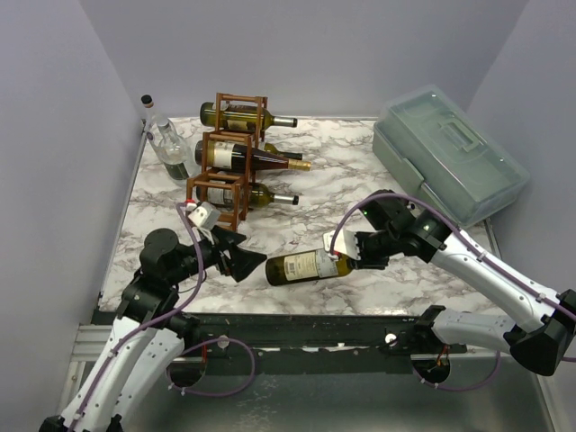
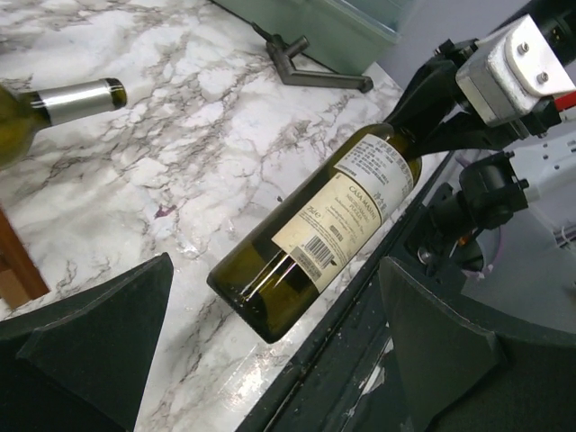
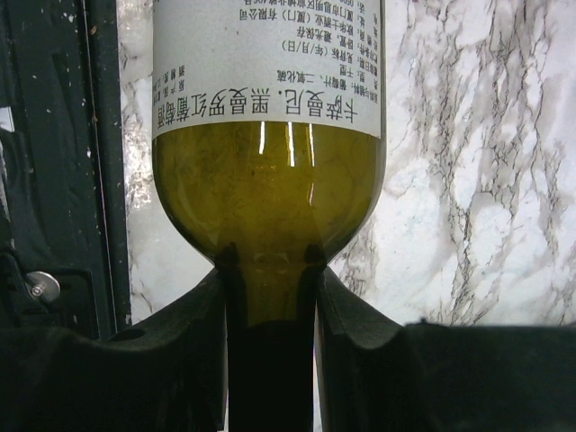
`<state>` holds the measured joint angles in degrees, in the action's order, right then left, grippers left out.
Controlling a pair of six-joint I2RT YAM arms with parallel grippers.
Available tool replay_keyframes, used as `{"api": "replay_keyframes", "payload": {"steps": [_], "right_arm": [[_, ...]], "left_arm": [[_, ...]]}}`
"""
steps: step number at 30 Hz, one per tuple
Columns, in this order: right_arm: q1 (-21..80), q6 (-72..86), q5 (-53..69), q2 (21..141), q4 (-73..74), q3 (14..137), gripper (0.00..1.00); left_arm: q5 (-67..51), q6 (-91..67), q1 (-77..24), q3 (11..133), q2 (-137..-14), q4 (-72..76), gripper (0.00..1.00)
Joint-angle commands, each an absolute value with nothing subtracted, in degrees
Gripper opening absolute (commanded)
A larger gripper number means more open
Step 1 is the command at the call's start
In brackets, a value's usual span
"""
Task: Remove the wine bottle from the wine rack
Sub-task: Place the wine bottle at the center of the board.
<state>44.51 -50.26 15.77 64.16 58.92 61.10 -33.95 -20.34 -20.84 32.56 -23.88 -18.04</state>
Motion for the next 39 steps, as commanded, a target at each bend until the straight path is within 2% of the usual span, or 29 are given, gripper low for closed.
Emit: {"api": "replay_keyframes", "payload": {"steps": [1, 10, 16, 22, 39], "right_arm": [[44.3, -51.9, 16.4, 62.9, 57.5, 61.8, 0.00], [44.3, -53.2, 15.5, 64.3, 60.0, 63.6, 0.00], [44.3, -53.7, 15.9, 65.6, 61.8, 65.1, 0.00], [44.3, -53.8, 16.1, 66.5, 62.2, 65.3, 0.00], [44.3, -53.3, 17.2, 67.6, 61.8, 65.6, 0.00]], "left_arm": [[-28.1, -17.1, -27.9, 34.4, -26.4, -14.9, 0.99], [-17.3, -9.6, -42.7, 33.5, -31.0, -8.1, 0.99], [-7.7, -0.4, -54.8, 31.9, -36.3, -0.4, 0.99], [-3.5, 12.0, -63.8, 31.2, -44.9, 6.7, 0.99], [1.2, 19.1, -70.8, 29.1, -62.6, 23.0, 0.99]]}}
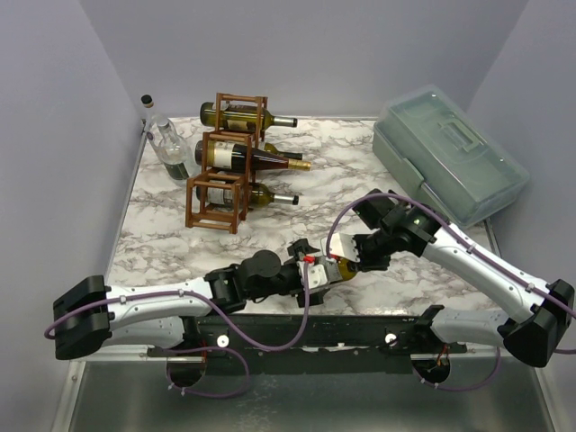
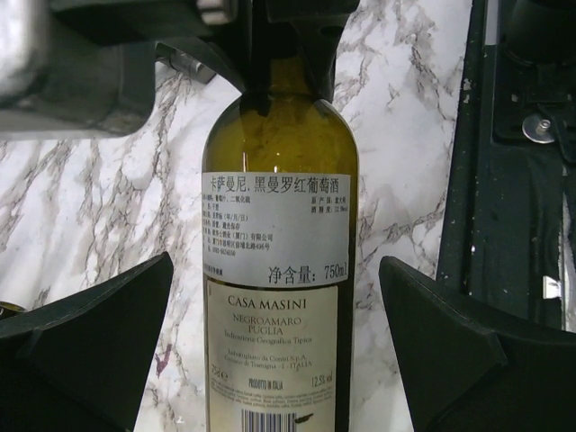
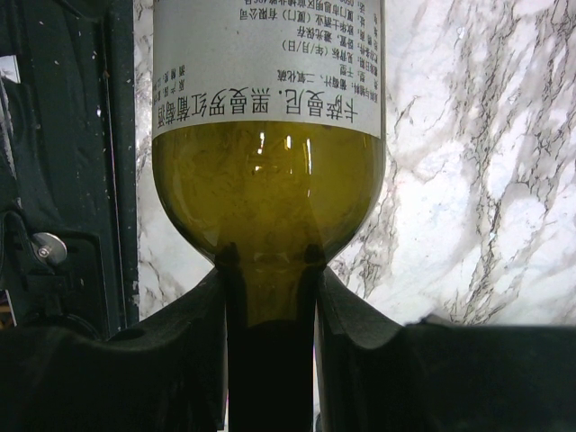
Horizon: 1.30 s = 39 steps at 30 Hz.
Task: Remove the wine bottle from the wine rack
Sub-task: Place the wine bottle at the center of the board.
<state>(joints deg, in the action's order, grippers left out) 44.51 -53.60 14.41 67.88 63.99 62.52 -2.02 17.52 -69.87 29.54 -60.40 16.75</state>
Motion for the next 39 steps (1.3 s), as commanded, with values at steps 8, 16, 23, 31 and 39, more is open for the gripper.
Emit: {"api": "replay_keyframes", "payload": {"steps": [8, 16, 23, 31, 39], "right_arm": [[44.1, -52.9, 18.6, 67.7, 62.1, 66.7, 0.00], [44.1, -52.7, 20.1, 68.2, 62.5, 67.7, 0.00], [43.9, -52.7, 20.7, 68.7, 62.7, 68.1, 0.00], [43.8, -52.8, 21.4, 68.9, 62.9, 68.2, 0.00], [43.8, -52.4, 21.6, 69.3, 62.4, 68.0, 0.00]], "left_arm": [[2.1, 17.6, -71.3, 25.1, -65.1, 30.4, 0.99], [3.3, 18.3, -71.4, 22.9, -66.8, 33.9, 0.99], [4.5, 19.5, -71.4, 22.8, -69.4, 35.3, 0.99], [8.0, 21.6, -71.4, 22.5, -71.5, 36.6, 0.99], [8.8, 21.7, -71.4, 23.4, -72.7, 36.8, 0.84]]}}
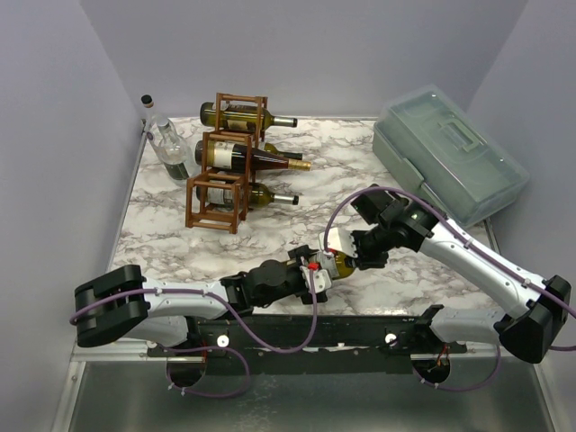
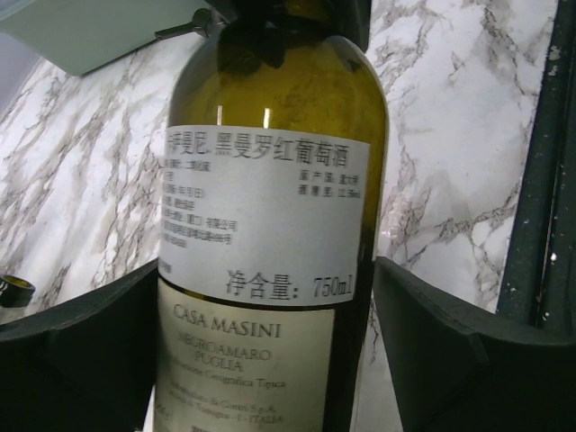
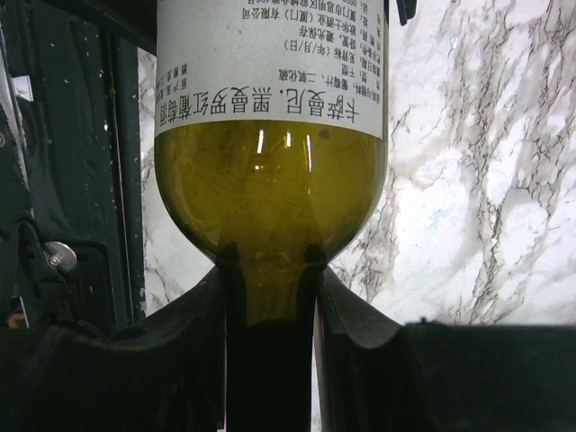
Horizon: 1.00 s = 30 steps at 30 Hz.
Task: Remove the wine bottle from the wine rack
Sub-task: Place the wine bottle at the center of the board.
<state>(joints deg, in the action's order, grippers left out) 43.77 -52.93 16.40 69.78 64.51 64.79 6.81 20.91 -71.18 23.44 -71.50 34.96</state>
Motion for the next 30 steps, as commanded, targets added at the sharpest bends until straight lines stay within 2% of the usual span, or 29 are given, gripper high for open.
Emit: {"api": "replay_keyframes", "payload": {"steps": [1, 2, 5, 7, 10, 12, 14, 16, 22, 27, 30], "right_arm": [[43.7, -52.4, 21.6, 69.3, 62.5, 68.0, 0.00], [43.6, -52.4, 21.5, 69.3, 62.4, 68.0, 0.00], [43.6, -52.1, 21.6, 69.4, 62.2, 67.9, 0.00], [43.7, -51.9, 21.6, 69.4, 61.9, 67.9, 0.00], [43.7, -51.4, 21.5, 69.6, 61.2, 67.7, 0.00], [43.6, -50.8, 21.3, 69.6, 60.5, 67.5, 0.00], [43.6, -50.3, 20.8, 69.9, 59.8, 67.2, 0.03], [43.7, -49.7, 19.9, 70.3, 58.9, 66.6, 0.11], [43.6, -48.6, 19.2, 71.4, 56.9, 64.9, 0.41], [43.7, -48.2, 19.3, 71.6, 56.0, 65.0, 0.73], [43.6, -47.9, 19.3, 71.2, 55.6, 65.3, 0.81]], "left_arm": [[8.8, 21.6, -71.4, 23.5, -72.8, 36.8, 0.79], [8.9, 21.5, -71.4, 23.5, -72.9, 36.8, 0.74], [9.8, 21.0, -71.4, 23.7, -73.3, 36.7, 0.52], [10.9, 20.8, -71.4, 23.8, -73.5, 36.7, 0.25], [11.6, 20.7, -71.4, 23.8, -73.4, 36.7, 0.08], [11.9, 20.4, -71.4, 23.9, -73.1, 36.7, 0.00], [12.2, 19.9, -71.4, 24.2, -72.8, 36.8, 0.00], [12.6, 19.1, -71.4, 24.6, -72.7, 36.8, 0.00], [14.5, 16.5, -71.4, 25.9, -72.4, 37.0, 0.00], [15.1, 15.8, -71.4, 26.0, -73.8, 37.7, 0.00], [15.5, 15.5, -71.4, 25.8, -74.1, 38.3, 0.00]]}}
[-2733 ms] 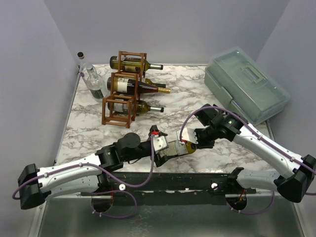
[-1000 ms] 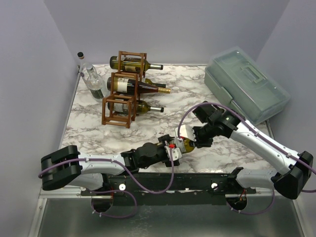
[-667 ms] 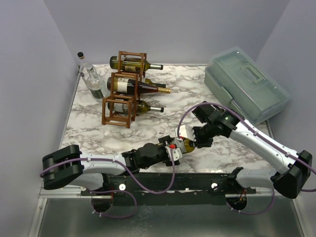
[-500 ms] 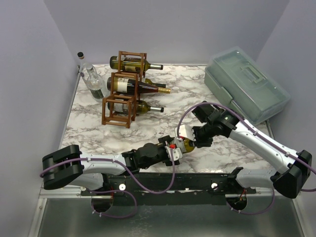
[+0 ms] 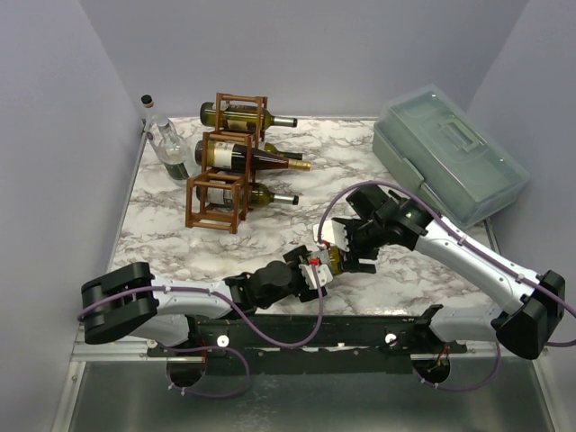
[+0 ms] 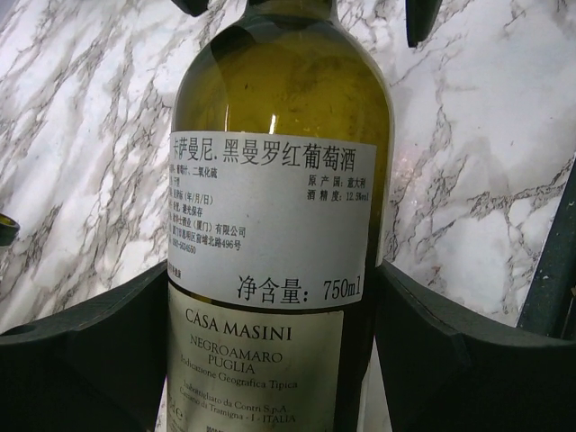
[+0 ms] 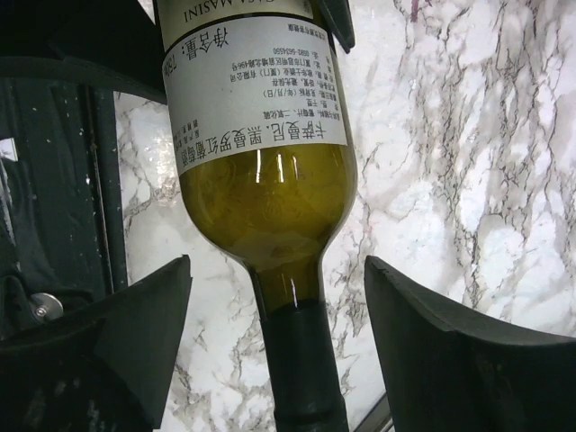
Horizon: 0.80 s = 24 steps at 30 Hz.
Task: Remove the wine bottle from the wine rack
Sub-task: Place the wine bottle at the center of the board.
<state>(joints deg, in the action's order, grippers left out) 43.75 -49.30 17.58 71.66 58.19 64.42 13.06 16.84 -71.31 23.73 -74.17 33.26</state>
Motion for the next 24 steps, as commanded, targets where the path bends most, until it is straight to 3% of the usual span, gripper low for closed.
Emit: {"api": "replay_keyframes", "payload": {"steps": [1, 11, 24], "right_arm": [[43.7, -47.8, 19.4, 71.2, 55.6, 65.4, 0.82], [42.4, -45.5, 21.7, 69.3, 56.7, 69.7, 0.87], [29.8, -40.0, 38.5, 69.6, 55.8, 77.4, 0.86]], "left_arm": [[15.6, 15.3, -71.4, 25.7, -74.0, 38.5, 0.00], [17.2, 12.3, -71.4, 23.6, -72.6, 42.3, 0.00], [18.5, 8.8, -71.4, 22.6, -71.1, 44.5, 0.00]]}}
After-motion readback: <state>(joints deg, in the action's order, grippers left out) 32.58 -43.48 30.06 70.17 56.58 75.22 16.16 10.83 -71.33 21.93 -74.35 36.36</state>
